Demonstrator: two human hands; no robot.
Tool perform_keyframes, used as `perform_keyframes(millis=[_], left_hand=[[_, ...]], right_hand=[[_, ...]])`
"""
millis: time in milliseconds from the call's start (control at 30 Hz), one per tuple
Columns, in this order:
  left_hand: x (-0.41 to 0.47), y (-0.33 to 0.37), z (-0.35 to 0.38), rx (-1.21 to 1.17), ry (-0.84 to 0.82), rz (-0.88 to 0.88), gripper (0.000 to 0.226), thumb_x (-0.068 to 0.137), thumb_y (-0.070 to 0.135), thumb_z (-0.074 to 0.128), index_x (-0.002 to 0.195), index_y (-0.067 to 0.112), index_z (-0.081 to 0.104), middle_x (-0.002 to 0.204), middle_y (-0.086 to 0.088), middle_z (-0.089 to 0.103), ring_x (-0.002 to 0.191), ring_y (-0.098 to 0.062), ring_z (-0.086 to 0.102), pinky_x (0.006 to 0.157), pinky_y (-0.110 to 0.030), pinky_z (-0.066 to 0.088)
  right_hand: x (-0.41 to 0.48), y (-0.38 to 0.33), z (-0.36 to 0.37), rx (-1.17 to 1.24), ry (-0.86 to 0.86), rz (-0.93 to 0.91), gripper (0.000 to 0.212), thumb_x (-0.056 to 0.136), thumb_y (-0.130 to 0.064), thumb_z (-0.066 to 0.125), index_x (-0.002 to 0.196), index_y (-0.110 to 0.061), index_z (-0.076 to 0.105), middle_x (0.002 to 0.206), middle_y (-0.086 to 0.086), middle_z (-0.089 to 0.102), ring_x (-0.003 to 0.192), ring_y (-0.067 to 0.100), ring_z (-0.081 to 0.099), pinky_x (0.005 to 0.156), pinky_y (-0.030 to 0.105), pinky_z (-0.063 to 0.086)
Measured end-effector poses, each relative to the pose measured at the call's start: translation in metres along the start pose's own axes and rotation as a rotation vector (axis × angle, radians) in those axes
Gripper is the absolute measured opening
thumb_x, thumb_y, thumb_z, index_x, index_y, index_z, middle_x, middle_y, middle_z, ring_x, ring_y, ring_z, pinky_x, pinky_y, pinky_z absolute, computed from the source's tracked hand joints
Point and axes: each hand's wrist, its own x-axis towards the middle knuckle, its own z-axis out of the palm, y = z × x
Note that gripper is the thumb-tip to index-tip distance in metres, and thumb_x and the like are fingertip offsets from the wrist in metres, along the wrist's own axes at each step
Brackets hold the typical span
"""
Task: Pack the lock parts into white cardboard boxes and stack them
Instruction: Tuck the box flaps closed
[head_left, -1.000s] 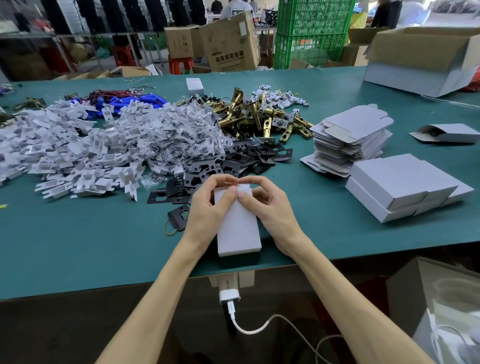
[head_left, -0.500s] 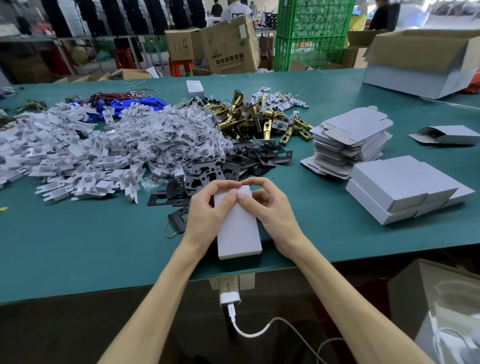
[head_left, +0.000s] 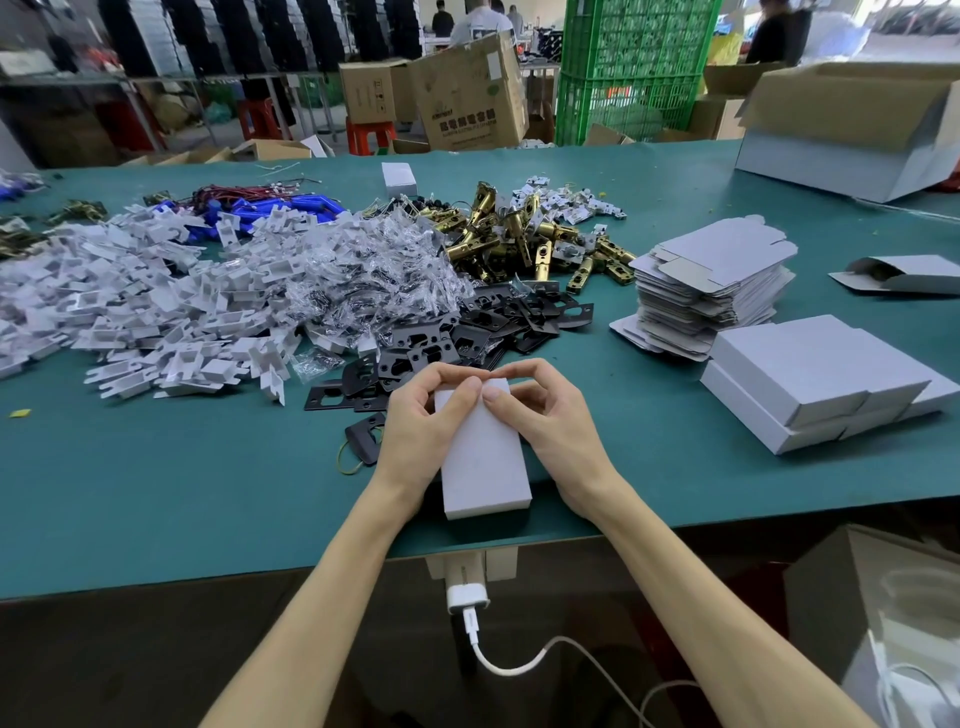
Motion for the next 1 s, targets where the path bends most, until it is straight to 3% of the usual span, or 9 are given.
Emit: perform_keyframes(millis=[200,333,567,700,833,1000], left_hand=[[-0.0013,-0.0016,-0.0002,-0.035,0.02,-0.016,0.013,0.091,0.03,0.072,0.101,0.022,0.072,0.102,-0.008,0.075,0.083,-0.021,0.071,0.068,-0.042,0.061],[-0.0007,-0.0034,-0.0018,-0.066,0.092,0.004,0.006,0.098,0.016,0.073,0.1,0.013,0.068,0.097,-0.004,0.074,0.084,-0.015,0.067,0.072,-0.036,0.056],[-0.0008,-0.0024,-0.0028,-0.067,0.084,-0.01,0.008,0.097,0.014,0.072,0.09,0.014,0.069,0.081,0.002,0.073,0.076,-0.015,0.062,0.065,-0.03,0.052],[-0.0002,-0.003,-0.001,-0.04,0.068,0.003,0.008,0.097,0.015,0.072,0.091,0.012,0.069,0.089,-0.008,0.073,0.081,-0.019,0.062,0.073,-0.039,0.05],[-0.0001,-0.0013,0.0016,-0.002,0.044,0.021,0.005,0.101,0.018,0.068,0.098,0.013,0.071,0.095,0.0,0.076,0.085,-0.011,0.067,0.075,-0.034,0.054],[0.0017,-0.0032,0.0033,0.028,0.023,-0.018,0.014,0.106,0.018,0.06,0.114,0.015,0.071,0.109,0.0,0.075,0.096,-0.011,0.067,0.075,-0.039,0.057]], right_hand=[[0.0007,0.0013,-0.0003,0.021,0.015,-0.005,0.02,0.093,-0.02,0.075,0.105,-0.008,0.063,0.09,0.005,0.075,0.083,0.017,0.073,0.067,0.03,0.058],[0.0021,0.0021,-0.0012,0.051,0.072,-0.001,0.02,0.093,-0.019,0.075,0.105,-0.007,0.064,0.091,0.004,0.075,0.082,0.013,0.072,0.067,0.027,0.056],[0.0037,0.0056,-0.0029,0.025,0.085,0.009,0.015,0.094,-0.021,0.073,0.098,-0.011,0.063,0.091,0.013,0.072,0.081,0.017,0.068,0.066,0.029,0.054],[0.0035,0.0062,-0.0037,0.009,0.107,0.006,0.017,0.095,-0.024,0.072,0.093,-0.011,0.061,0.081,0.004,0.069,0.074,0.014,0.063,0.061,0.026,0.05],[0.0033,0.0056,-0.0041,0.011,0.133,0.005,0.017,0.096,-0.025,0.072,0.096,-0.011,0.062,0.082,0.004,0.07,0.075,0.014,0.064,0.063,0.028,0.051],[0.0044,0.0056,-0.0039,0.057,0.225,0.027,0.015,0.096,-0.027,0.071,0.1,-0.014,0.064,0.081,0.0,0.072,0.074,0.014,0.067,0.063,0.031,0.055]])
